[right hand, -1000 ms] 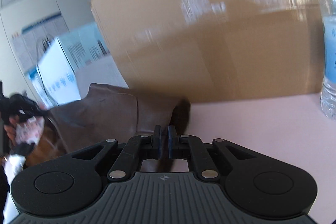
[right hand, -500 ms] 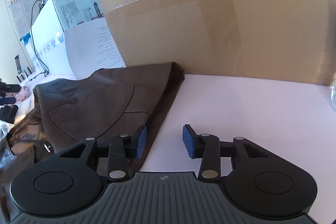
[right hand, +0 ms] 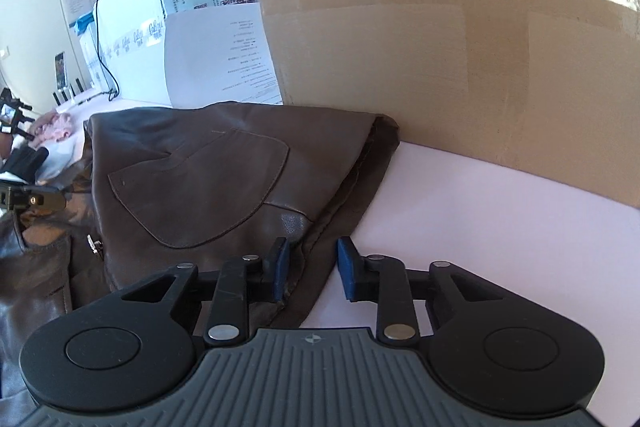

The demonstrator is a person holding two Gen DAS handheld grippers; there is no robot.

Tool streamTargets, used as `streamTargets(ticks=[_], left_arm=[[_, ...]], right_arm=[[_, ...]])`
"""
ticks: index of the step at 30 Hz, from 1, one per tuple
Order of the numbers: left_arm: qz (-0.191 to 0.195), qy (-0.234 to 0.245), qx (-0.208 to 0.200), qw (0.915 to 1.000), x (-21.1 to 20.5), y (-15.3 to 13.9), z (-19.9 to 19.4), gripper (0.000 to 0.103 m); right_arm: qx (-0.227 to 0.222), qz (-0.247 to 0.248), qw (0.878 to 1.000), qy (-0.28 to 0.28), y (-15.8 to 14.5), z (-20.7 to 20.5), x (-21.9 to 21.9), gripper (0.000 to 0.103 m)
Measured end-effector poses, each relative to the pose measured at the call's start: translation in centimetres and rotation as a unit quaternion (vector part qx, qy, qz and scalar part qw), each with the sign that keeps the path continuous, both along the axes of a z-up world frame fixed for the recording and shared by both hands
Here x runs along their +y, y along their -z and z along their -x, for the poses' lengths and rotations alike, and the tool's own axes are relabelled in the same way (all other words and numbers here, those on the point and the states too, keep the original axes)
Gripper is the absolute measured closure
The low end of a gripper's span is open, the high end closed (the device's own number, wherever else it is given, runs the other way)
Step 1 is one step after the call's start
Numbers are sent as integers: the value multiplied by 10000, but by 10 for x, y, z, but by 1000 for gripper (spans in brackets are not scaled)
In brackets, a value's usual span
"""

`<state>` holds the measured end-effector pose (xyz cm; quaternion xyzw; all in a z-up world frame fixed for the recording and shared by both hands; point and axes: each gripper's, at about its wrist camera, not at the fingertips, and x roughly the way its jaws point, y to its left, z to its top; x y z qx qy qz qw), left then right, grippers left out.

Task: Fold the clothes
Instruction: 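Open both grippers and release the spread jacket on the table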

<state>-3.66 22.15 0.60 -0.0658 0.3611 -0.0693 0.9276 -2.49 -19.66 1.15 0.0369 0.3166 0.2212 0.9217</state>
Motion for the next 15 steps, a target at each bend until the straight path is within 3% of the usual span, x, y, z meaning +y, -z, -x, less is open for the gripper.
streamTargets(ticks=[5, 12, 15], left_arm=[[-101, -5, -53, 9999, -1, 3, 3, 16], [174, -165, -68, 9997, 8, 2, 2, 16], [151, -238, -106, 9995, 7, 0, 2, 16]], right_arm=[[-58, -40, 9997, 250, -2, 4, 0, 101], [-301, -296, 9959, 798, -11, 13, 1, 102], [-409, -74, 9906, 1307, -16, 12, 5, 102]])
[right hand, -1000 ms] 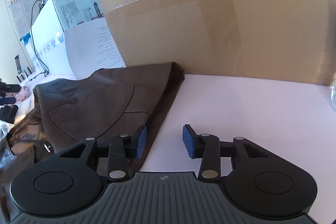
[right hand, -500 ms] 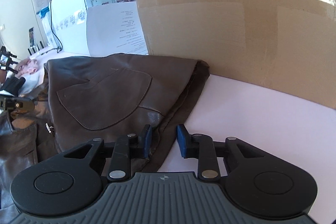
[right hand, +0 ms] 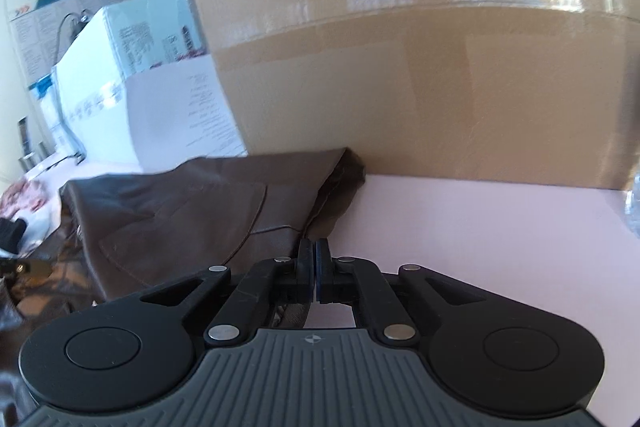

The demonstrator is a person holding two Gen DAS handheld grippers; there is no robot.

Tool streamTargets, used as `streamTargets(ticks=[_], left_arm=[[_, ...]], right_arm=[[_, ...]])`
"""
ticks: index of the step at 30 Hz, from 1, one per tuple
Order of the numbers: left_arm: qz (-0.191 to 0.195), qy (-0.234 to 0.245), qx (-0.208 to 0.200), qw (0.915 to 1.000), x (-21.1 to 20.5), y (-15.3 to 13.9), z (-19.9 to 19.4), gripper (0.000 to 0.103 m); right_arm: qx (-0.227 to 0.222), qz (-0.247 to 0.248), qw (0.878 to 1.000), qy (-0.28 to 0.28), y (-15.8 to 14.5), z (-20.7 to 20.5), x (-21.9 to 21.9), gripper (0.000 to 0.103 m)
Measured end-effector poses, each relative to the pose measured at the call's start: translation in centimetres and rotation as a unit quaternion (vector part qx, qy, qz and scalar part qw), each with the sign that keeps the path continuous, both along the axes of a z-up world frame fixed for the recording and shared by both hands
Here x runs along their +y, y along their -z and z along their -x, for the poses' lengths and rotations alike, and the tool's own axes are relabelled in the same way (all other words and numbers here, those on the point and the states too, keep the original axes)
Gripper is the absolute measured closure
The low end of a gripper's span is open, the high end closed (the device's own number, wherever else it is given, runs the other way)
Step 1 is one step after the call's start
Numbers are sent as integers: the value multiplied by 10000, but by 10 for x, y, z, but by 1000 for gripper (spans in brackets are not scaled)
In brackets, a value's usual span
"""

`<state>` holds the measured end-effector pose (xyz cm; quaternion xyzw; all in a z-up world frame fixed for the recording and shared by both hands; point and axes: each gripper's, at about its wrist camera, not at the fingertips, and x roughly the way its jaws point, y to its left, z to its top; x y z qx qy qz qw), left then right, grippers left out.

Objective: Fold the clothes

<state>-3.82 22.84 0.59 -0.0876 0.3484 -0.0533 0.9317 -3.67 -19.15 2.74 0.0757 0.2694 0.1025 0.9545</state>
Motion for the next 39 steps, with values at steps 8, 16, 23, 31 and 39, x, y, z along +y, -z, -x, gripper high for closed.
streamTargets(ticks=[8, 16, 23, 31, 39], left_arm=[[314, -444, 134, 9984, 9, -9, 4, 16], [67, -23, 119, 9999, -7, -11, 13, 16], [-1335, 1376, -581, 9797, -56, -31, 52, 16], [-1772, 3411, -49, 9232, -142, -22, 56, 16], [-1224, 3552, 516, 9253, -154, -8, 35, 15]], right_arm=[[239, 687, 9949, 702, -2, 9, -19, 102], [293, 1515, 9846, 820, 6, 47, -52, 101], [-505, 1527, 9864, -337, -16, 98, -60, 66], [-471, -344, 9574, -2829, -24, 137, -63, 64], [182, 237, 9440, -3287, 2, 138, -32, 50]])
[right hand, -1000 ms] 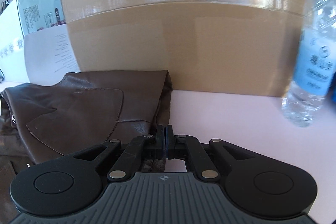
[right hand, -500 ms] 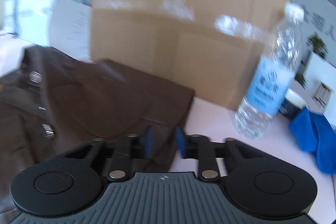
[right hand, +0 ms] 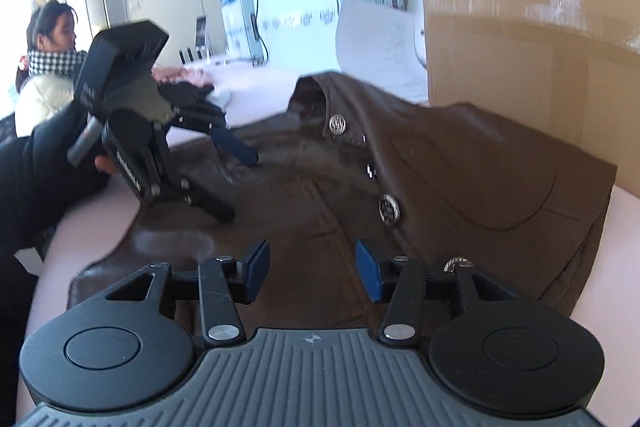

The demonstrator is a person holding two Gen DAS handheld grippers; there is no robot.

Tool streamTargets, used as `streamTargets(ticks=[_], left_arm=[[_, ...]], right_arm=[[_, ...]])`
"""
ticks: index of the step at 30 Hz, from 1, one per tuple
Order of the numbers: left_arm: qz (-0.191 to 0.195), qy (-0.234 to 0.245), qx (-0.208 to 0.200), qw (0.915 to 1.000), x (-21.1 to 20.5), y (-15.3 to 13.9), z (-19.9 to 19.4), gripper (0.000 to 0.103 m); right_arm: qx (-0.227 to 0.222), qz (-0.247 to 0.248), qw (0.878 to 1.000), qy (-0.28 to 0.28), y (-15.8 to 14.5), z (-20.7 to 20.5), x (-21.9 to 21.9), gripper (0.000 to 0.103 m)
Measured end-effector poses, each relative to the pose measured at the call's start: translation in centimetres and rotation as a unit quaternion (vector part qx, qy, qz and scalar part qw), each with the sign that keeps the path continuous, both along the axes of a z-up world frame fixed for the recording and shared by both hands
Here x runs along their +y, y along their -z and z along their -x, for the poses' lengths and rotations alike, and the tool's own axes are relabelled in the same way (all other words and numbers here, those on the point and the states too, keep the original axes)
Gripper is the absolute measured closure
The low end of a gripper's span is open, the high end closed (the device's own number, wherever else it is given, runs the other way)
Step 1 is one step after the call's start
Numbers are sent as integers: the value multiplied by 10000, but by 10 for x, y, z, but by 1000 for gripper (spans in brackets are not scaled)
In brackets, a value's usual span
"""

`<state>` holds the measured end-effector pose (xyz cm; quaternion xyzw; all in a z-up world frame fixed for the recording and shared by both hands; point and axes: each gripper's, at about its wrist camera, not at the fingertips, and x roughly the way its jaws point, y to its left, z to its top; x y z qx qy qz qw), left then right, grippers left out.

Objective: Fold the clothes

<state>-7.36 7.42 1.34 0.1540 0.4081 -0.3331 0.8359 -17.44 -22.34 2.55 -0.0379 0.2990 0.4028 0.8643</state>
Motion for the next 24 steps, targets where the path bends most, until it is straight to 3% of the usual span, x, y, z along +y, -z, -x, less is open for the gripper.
streamTargets(ticks=[2, 7, 9, 11, 15, 18, 24], left_arm=[[40, 10, -48, 10000, 2, 0, 2, 14], [94, 7, -155, 9998, 4, 0, 6, 14], [100, 2, -151, 9998, 5, -1, 6, 14], [89, 9, -147, 9999, 4, -2, 7, 14], [34, 10, -140, 9999, 1, -2, 8, 14], [3, -8, -93, 10000, 3, -3, 10, 14], [-106, -74, -113, 9999, 22, -5, 23, 14]], right_arm=[[219, -52, 9997, -41, 6, -6, -1, 43], [380, -224, 9990, -78, 6, -8, -8, 40], [335, -197, 9992, -70, 4, -9, -5, 52], [232, -139, 9996, -33, 2, -7, -5, 99], [-390, -346, 9982, -297, -10, 6, -5, 100], [-656, -581, 9949, -499, -21, 12, -2, 101], [-959, -594, 9929, -389, -27, 12, 7, 101]])
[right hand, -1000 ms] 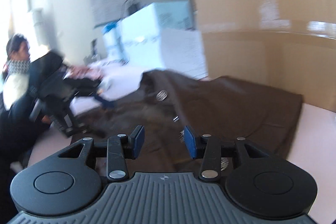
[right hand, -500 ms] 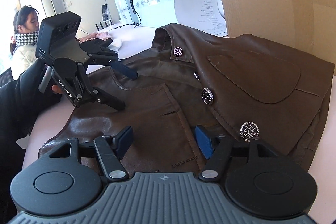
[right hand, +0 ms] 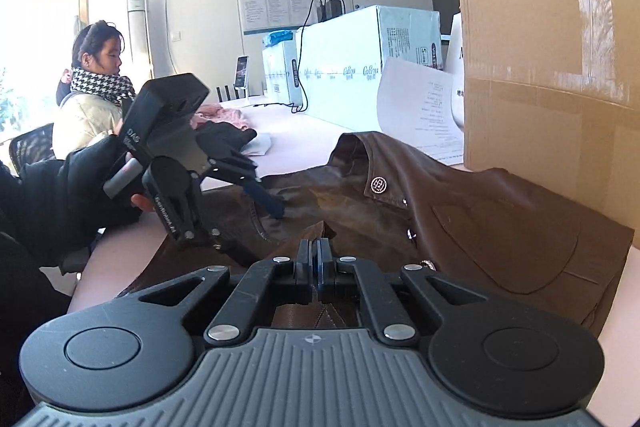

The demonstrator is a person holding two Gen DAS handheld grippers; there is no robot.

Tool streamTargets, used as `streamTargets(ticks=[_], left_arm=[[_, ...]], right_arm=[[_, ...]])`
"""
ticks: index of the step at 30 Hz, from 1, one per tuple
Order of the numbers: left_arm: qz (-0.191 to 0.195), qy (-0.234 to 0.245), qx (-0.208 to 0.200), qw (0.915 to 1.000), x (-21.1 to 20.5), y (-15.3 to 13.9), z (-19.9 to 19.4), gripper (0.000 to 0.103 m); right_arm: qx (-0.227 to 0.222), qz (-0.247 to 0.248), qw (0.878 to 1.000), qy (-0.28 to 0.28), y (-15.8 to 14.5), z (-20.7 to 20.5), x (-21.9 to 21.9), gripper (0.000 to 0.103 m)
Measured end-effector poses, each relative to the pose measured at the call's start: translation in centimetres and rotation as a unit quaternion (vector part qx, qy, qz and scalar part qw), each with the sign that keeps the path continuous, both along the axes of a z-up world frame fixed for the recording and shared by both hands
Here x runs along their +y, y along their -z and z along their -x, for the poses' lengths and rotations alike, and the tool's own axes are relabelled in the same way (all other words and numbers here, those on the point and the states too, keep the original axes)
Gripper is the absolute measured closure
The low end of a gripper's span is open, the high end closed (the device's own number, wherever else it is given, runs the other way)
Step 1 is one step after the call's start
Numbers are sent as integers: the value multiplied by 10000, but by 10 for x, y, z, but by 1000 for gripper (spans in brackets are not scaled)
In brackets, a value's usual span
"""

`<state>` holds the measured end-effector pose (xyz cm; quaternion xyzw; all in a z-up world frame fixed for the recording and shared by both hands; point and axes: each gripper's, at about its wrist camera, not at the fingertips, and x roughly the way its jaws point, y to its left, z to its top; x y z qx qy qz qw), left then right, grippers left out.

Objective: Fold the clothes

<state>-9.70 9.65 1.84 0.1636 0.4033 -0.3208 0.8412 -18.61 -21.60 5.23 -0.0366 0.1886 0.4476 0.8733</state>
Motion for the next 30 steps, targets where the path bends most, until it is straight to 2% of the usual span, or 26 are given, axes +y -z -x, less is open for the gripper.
streamTargets(ticks=[4, 9, 13, 16, 20, 22, 24, 26, 29, 30], left_arm=[[103, -240, -22, 9997, 22, 0, 9, 14], [84, -584, -278, 9979, 49, -1, 28, 14], [32, -835, -500, 9952, 67, -5, 41, 14], [27, -1015, -655, 9927, 78, -9, 49, 14], [-116, -1313, -751, 9884, 95, -12, 53, 14], [-76, -1361, -818, 9873, 100, -19, 52, 14], [81, -1260, -960, 9873, 100, -32, 50, 14], [215, -958, -1149, 9885, 93, -47, 48, 14], [147, -314, -1365, 9900, 69, -55, 35, 14], [112, -143, -1259, 9919, 62, -53, 24, 14]], right_arm=[[-154, -7, 9998, 109, -6, -8, 8, 101], [-288, -157, 9994, 105, -21, -24, 22, 101], [-323, -22, 9995, 7, -29, -52, 56, 101], [-308, 215, 9993, 67, -22, -74, 78, 101], [-131, 911, 9937, 638, 4, -103, 93, 101], [-45, 1086, 9911, 767, 12, -107, 89, 101], [6, 1184, 9894, 846, 20, -100, 81, 101], [-117, 1132, 9901, 827, 16, -88, 74, 101], [-270, 1047, 9908, 817, 11, -72, 64, 100], [-289, 1034, 9908, 822, 9, -64, 62, 100]])
